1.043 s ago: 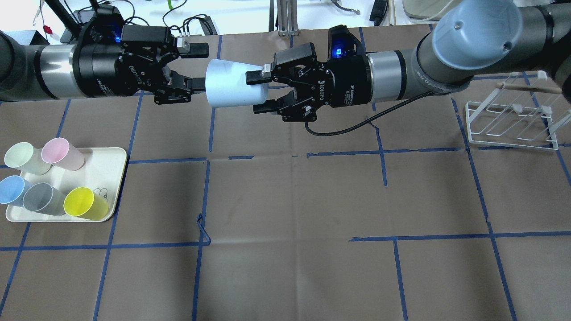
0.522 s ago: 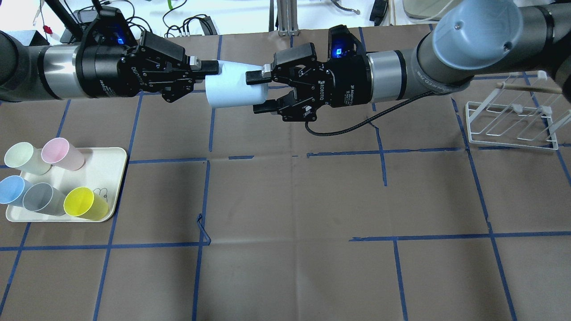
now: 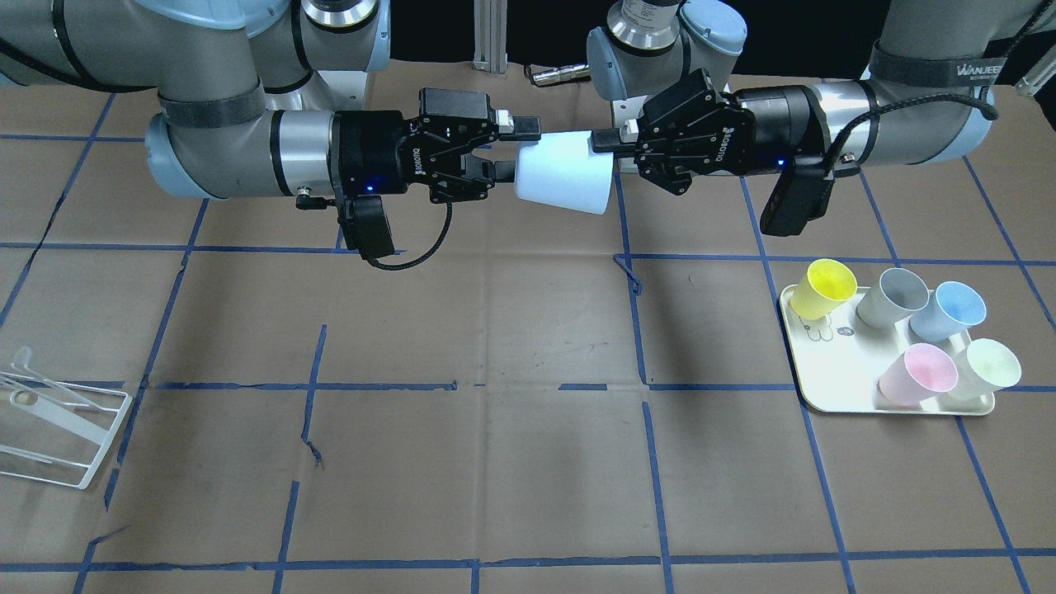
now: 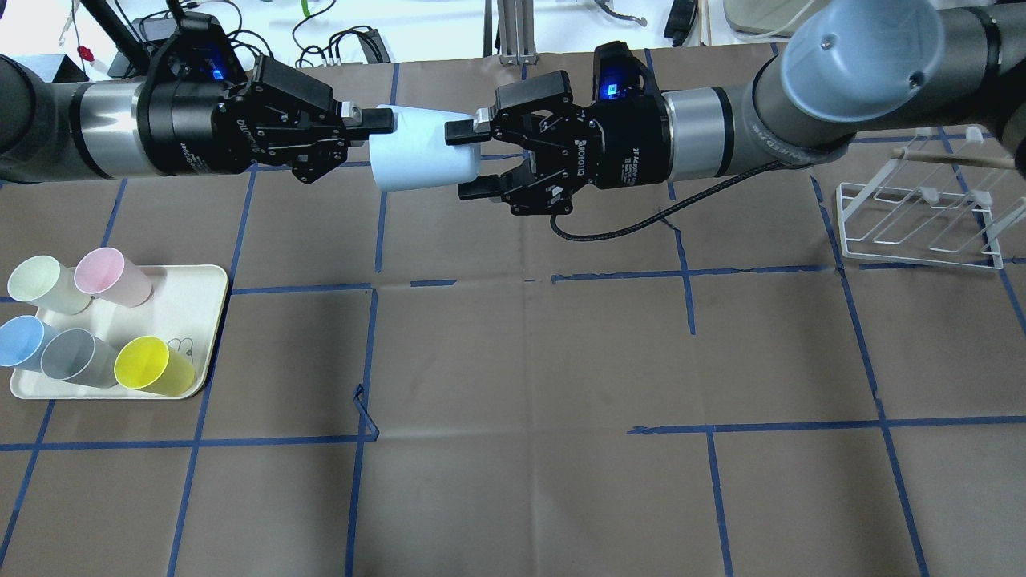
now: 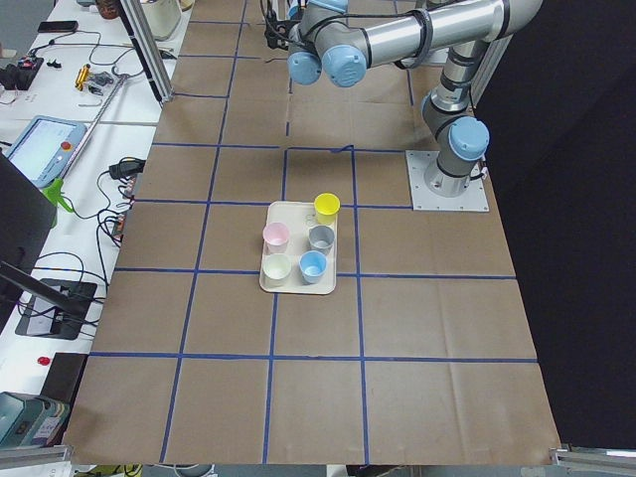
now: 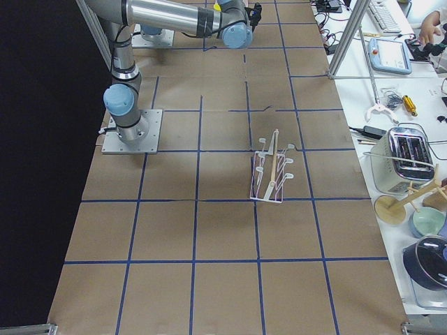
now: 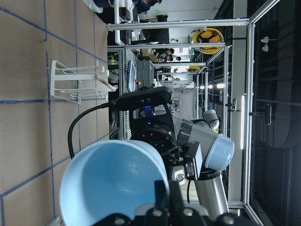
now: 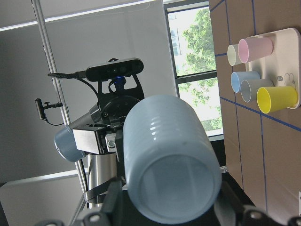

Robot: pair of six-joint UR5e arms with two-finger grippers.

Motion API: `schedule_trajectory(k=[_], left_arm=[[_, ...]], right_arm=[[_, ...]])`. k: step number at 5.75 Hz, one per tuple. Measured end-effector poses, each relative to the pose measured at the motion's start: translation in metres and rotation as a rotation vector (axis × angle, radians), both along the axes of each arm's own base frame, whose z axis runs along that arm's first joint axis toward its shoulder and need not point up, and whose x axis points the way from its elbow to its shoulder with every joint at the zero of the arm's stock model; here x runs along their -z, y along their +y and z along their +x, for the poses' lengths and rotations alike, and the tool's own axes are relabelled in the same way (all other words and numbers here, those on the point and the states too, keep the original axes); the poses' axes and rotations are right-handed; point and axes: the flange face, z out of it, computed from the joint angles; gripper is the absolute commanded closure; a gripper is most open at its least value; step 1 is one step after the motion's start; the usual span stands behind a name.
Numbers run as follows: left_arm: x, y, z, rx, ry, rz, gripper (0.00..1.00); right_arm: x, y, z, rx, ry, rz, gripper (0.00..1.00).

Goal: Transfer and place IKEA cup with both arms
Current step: 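Open the right gripper and pull it back from the cup, then lower the cup onto the white tray with the left gripper while the right arm returns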

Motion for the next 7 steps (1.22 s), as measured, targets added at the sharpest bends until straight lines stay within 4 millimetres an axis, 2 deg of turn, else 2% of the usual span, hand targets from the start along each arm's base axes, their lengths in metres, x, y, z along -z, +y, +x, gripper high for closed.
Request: schedule_trajectory(k=[1, 2, 3, 4, 5, 6, 7], left_arm=[[-0.001, 0.000, 0.000, -0.002, 0.000, -0.001, 0.99], [-0.002, 0.000, 0.000, -0.004, 0.000, -0.006, 1.00], [-0.006, 0.002, 0.000, -0.005, -0.003, -0.013, 0.99], [-0.009, 0.003, 0.000, -0.005, -0.007, -0.020, 0.99], [-0.008, 0.002, 0.001, 0.029, -0.036, -0.032, 1.00], [-0.004, 0.002, 0.006, 0.133, -0.141, -0.052, 1.00], [0.001, 0.001, 0.014, 0.237, -0.307, -0.042, 1.00]], right_arm=[[0.000, -0.002, -0.003, -0.001, 0.003, 0.001, 0.00], [0.000, -0.007, -0.015, 0.015, 0.007, -0.004, 0.00], [0.000, -0.014, -0.042, 0.007, 0.034, -0.011, 0.00], [-0.003, -0.020, -0.078, -0.039, 0.092, -0.010, 0.00], [-0.018, -0.030, -0.104, -0.087, 0.182, 0.006, 0.00], [-0.039, -0.044, -0.119, -0.129, 0.344, 0.032, 0.00], [-0.054, -0.054, -0.126, -0.148, 0.588, 0.041, 0.00]])
